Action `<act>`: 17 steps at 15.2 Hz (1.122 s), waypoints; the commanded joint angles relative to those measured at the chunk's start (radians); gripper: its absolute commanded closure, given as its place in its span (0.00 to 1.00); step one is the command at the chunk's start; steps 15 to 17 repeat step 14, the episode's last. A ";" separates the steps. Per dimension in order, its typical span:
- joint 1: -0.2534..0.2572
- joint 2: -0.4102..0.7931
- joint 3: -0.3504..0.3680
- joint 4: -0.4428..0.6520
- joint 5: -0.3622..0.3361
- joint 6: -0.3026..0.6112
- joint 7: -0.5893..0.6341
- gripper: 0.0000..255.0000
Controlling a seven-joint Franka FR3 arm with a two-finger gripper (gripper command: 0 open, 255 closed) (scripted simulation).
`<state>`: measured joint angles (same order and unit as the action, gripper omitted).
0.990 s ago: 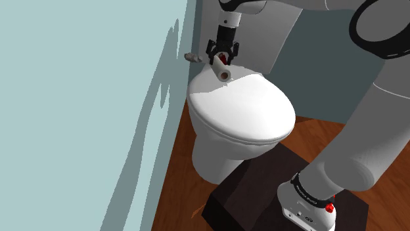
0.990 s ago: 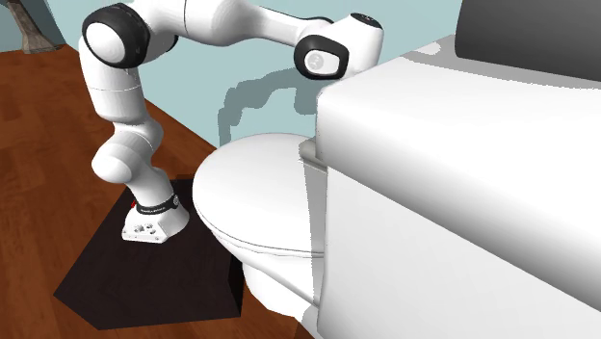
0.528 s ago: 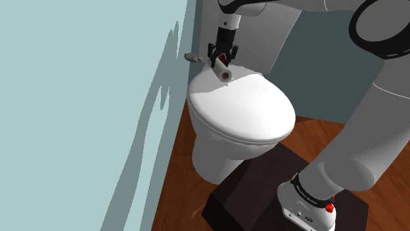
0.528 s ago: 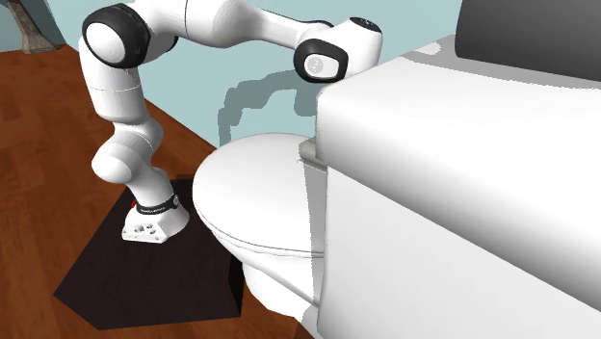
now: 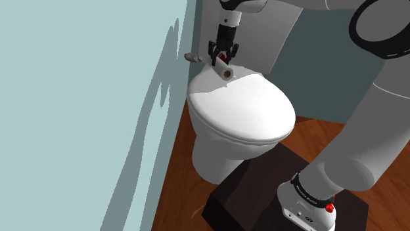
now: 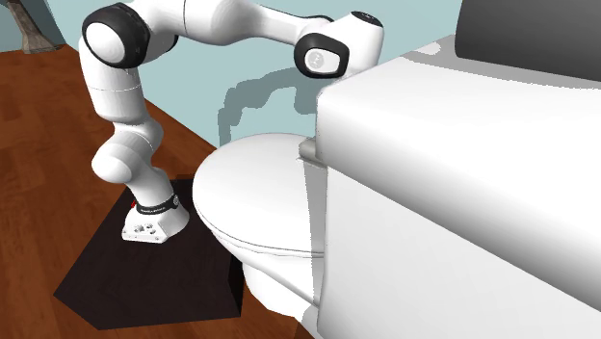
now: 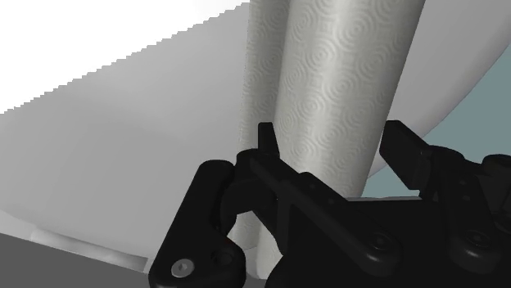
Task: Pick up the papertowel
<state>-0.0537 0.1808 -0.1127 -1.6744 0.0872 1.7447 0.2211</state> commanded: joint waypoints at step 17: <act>-0.003 0.004 -0.002 0.179 -0.001 -0.176 0.010 1.00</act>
